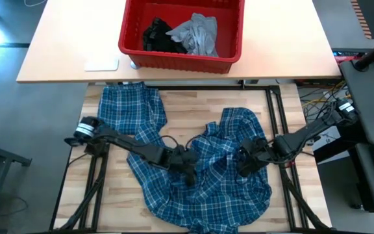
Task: Fold Laundry from Bin
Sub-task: Fold the blue patterned long sleeve shirt
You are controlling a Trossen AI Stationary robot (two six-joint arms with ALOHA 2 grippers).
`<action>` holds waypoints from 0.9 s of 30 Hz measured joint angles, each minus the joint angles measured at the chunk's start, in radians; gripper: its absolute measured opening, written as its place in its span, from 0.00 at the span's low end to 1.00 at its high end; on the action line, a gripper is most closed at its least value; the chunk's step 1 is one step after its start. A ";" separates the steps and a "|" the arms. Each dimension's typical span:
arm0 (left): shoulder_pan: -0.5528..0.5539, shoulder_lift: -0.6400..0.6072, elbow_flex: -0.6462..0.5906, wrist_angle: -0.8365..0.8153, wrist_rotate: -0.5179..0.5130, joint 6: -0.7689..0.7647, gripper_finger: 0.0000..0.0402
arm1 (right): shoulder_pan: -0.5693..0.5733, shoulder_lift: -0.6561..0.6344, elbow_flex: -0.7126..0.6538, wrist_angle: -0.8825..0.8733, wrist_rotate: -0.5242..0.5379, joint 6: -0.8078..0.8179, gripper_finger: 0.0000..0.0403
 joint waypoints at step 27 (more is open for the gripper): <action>-0.087 0.266 0.344 -0.322 -0.075 0.329 0.07 | 0.006 0.002 0.000 0.001 0.005 -0.039 0.61</action>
